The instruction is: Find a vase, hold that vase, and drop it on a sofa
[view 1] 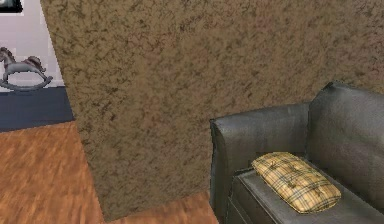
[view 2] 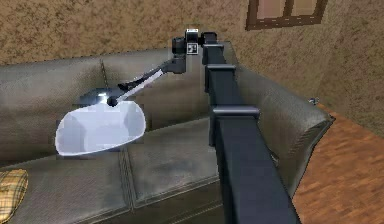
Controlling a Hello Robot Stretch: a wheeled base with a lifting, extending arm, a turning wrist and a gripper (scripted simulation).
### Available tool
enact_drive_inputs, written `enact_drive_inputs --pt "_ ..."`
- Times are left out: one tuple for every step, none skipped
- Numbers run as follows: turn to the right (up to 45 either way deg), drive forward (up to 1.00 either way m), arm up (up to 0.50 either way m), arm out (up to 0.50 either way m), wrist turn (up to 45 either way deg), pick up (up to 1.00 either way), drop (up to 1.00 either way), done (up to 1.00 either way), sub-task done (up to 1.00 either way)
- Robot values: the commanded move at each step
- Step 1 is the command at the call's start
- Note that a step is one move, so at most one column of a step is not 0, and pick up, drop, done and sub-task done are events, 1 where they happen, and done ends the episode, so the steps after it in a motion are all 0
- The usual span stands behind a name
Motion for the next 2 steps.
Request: enact_drive_inputs --pt "0.0 0.00 -0.22 0.00 0.0 0.00 0.00 0.00 0.00" --pt "0.0 0.00 -0.32 0.00 0.0 0.00 0.00 0.00 0.00"
